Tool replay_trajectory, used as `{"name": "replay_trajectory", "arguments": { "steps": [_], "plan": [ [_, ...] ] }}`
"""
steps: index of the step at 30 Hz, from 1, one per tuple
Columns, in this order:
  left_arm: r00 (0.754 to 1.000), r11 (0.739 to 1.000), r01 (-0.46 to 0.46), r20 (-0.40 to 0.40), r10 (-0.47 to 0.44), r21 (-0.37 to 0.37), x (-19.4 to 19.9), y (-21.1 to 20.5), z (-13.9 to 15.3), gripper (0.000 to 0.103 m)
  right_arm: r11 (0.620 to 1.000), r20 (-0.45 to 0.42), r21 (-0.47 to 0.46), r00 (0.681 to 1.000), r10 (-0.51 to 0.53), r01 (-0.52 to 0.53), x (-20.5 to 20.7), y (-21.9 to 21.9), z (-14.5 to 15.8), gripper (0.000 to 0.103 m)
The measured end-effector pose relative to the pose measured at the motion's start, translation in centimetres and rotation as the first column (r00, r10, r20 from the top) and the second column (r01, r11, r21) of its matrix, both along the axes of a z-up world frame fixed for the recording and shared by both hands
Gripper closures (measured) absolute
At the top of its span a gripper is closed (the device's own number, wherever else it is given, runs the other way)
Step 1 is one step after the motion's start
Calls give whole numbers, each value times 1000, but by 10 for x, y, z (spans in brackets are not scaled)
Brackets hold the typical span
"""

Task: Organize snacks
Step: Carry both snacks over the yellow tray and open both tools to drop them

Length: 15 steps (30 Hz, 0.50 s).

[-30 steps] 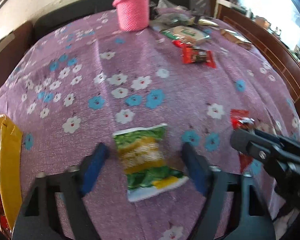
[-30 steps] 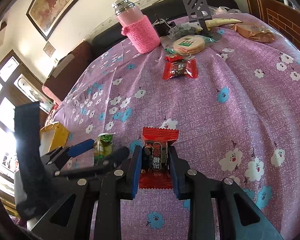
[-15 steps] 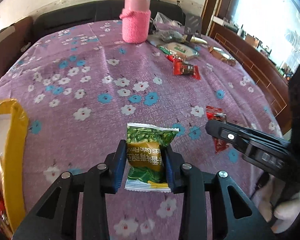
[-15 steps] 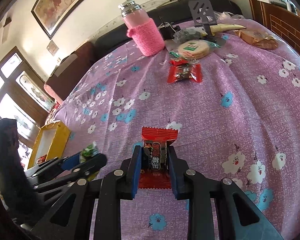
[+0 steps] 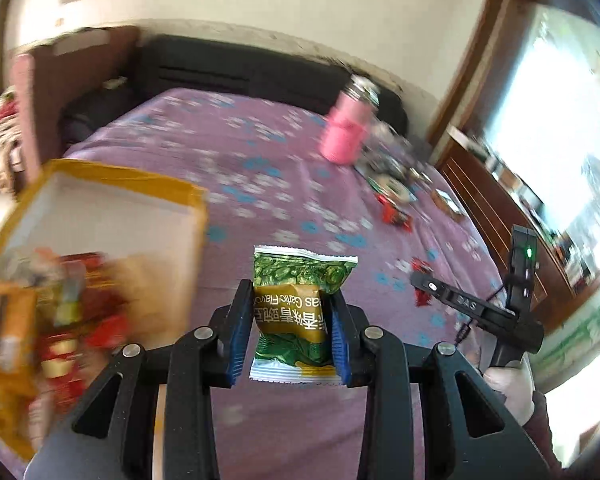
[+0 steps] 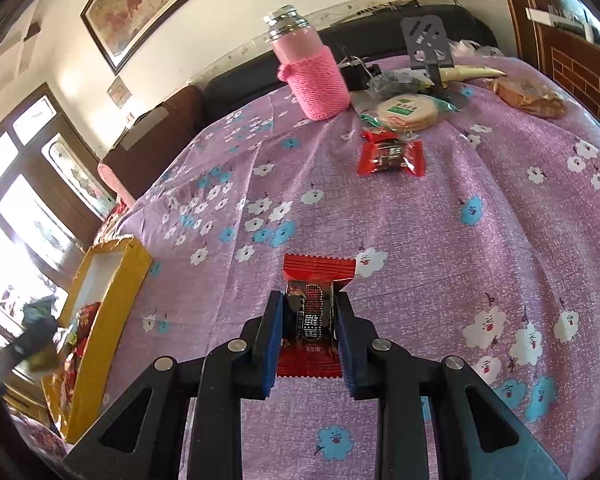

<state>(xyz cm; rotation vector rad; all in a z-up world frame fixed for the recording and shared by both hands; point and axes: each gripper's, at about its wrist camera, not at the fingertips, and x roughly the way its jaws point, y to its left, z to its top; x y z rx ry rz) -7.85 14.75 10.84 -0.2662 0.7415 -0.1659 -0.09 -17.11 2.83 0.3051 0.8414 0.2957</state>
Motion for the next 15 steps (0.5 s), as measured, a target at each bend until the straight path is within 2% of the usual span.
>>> {"name": "replay_trajectory", "arguments": {
  "steps": [8, 11, 15],
  "plan": [
    [984, 983, -178, 21, 179, -54, -42, 94, 5, 71, 994, 21, -100, 999, 36, -34, -8, 38, 1, 77],
    [975, 975, -217, 31, 218, -36, -53, 111, 3, 71, 996, 21, -66, 997, 68, -67, -16, 59, 11, 77],
    [968, 968, -248, 20, 249, -31, -59, 127, -9, 71, 985, 19, -17, 985, 170, -169, -27, 104, 29, 77]
  ]
}}
